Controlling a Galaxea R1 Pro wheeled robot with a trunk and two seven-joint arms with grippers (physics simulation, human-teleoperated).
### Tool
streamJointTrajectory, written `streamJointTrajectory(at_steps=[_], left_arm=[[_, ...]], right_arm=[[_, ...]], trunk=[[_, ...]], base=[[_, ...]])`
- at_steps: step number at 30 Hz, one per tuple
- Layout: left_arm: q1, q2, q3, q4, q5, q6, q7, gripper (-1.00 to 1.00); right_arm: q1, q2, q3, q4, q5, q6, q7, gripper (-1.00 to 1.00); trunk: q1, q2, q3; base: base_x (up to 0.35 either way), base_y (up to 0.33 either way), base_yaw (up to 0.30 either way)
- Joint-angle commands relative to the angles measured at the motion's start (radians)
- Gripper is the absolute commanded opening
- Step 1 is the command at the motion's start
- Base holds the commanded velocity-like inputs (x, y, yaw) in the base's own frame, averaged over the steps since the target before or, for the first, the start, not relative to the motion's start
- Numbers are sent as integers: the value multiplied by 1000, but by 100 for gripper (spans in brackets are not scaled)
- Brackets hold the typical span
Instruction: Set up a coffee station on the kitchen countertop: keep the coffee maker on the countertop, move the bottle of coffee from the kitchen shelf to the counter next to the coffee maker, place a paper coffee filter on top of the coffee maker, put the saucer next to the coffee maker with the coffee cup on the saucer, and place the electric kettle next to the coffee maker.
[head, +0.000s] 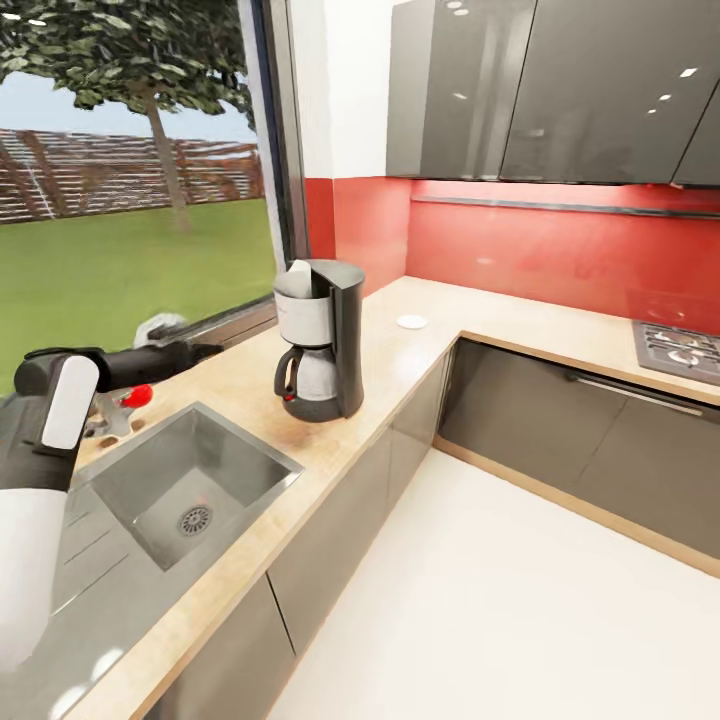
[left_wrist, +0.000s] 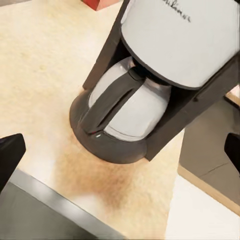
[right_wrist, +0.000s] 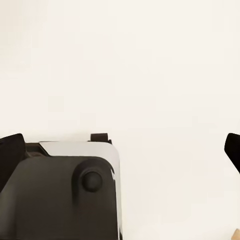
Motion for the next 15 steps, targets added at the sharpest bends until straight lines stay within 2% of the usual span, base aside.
streamJointTrajectory(at_steps=[1, 4, 7, 12, 15], left_arm=[[20, 7, 0, -29, -9, 4, -21, 100], [86, 18, -27, -111, -10, 3, -37, 100], [159, 21, -91, -196, -17, -1, -42, 100], [184, 21, -111, -231, -18, -2, -43, 100], [189, 20, -131, -235, -19, -2, -43, 100]], right_arm=[[-1, 0, -4, 0, 10, -3, -1, 100], [-1, -1, -5, -3, 10, -2, 1, 100], [-1, 0, -5, -3, 10, -1, 1, 100], [-1, 1, -5, -2, 10, -2, 0, 100], [-1, 1, -5, -2, 10, -1, 0, 100]], trunk=[[1, -2, -2], [1, -2, -2], [1, -2, -2], [1, -2, -2], [1, -2, -2]], base=[[0, 0, 0], [0, 0, 0], [0, 0, 71], [0, -2, 229], [0, -125, 269]])
